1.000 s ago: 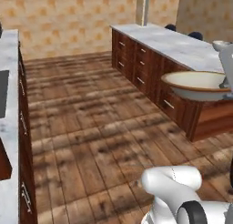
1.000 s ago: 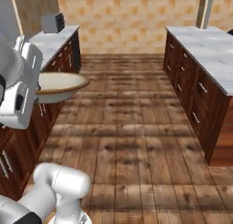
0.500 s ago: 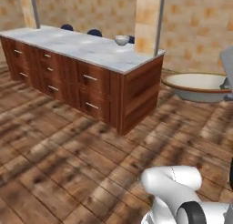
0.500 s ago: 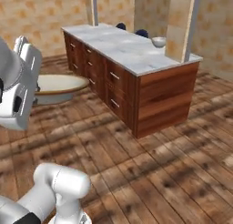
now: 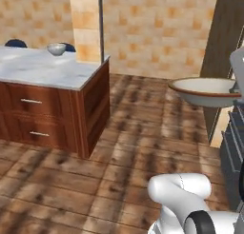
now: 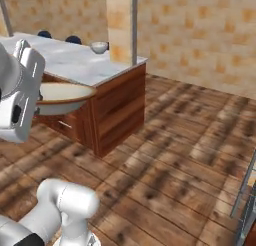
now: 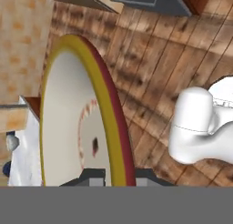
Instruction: Pick up the bowls from the cabinet and place each bowl in front of a stool on the dining counter.
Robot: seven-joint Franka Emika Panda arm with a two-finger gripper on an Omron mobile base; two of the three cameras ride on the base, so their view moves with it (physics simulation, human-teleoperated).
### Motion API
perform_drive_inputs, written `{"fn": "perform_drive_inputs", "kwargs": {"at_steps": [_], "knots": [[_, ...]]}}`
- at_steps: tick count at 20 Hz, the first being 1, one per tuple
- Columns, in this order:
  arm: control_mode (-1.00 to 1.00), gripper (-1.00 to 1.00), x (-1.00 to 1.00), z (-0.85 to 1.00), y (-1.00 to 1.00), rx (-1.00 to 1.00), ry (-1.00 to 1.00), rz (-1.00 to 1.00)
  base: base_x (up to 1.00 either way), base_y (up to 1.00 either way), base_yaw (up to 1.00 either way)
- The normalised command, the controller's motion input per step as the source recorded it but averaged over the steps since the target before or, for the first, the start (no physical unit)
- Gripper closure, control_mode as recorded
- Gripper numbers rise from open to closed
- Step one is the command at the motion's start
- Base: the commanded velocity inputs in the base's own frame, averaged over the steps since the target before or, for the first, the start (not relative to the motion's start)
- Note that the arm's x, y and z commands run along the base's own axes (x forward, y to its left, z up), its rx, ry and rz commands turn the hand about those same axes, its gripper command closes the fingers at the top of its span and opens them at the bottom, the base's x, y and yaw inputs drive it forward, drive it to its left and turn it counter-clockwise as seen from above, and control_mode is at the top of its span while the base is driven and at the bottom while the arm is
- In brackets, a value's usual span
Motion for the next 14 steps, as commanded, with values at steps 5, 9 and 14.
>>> {"fn": "perform_drive_inputs", "kwargs": {"at_steps": [5, 9, 14], "knots": [[1.0, 1.0, 0.0, 0.0, 0.0, 0.0, 0.0, 0.0, 0.8, 0.28, -0.64], [1.0, 1.0, 0.0, 0.0, 0.0, 0.0, 0.0, 0.0, 0.81, 0.02, -0.61], [1.0, 1.0, 0.0, 0.0, 0.0, 0.0, 0.0, 0.0, 0.87, 0.0, -0.58]]}}
